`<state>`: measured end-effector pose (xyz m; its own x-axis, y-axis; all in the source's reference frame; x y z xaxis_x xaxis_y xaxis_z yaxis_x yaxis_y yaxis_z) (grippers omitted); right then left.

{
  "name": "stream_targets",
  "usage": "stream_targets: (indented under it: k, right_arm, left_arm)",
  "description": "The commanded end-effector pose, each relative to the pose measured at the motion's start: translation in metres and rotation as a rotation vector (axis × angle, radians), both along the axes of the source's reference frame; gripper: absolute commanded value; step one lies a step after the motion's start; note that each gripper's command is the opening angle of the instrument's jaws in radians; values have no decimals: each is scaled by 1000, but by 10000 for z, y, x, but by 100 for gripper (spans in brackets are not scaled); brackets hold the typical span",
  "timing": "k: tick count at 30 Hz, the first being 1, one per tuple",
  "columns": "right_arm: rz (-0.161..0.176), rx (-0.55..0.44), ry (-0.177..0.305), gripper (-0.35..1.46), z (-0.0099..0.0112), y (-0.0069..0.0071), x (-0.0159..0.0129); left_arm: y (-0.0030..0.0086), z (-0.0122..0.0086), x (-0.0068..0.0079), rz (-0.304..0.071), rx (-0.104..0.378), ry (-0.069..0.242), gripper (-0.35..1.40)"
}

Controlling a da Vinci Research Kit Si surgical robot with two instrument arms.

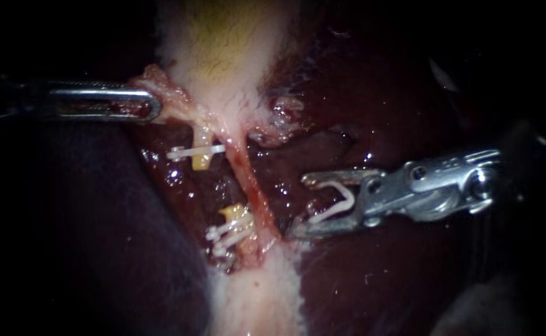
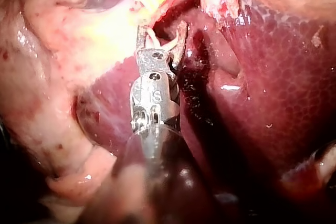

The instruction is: Clipping first clip right tube

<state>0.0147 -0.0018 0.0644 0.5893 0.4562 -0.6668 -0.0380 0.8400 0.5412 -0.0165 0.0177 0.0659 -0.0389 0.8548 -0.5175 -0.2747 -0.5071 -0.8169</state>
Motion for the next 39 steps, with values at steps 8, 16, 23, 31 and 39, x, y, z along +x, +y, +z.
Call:
stream_targets:
  k: [8,16,23,31,39]
  right_arm:
    - [11,13,25,50,16,14,40]
    - [7,150,209,49,13,13,53]
    - [-31,245,269,46,4,2,60]
    - [-72,301,264,45,10,-22,65]
    - [-73,327,246,45,31,-50,65]
  left_arm:
    - [0,0,-1,2,0,-1,-35]
    - [0,1,0,3,0,-2,-35]
    - [0,1,-1,3,0,-2,-35]
    - [0,1,-1,3,0,-2,-35]
    - [0,2,-1,3,-1,-2,-35]
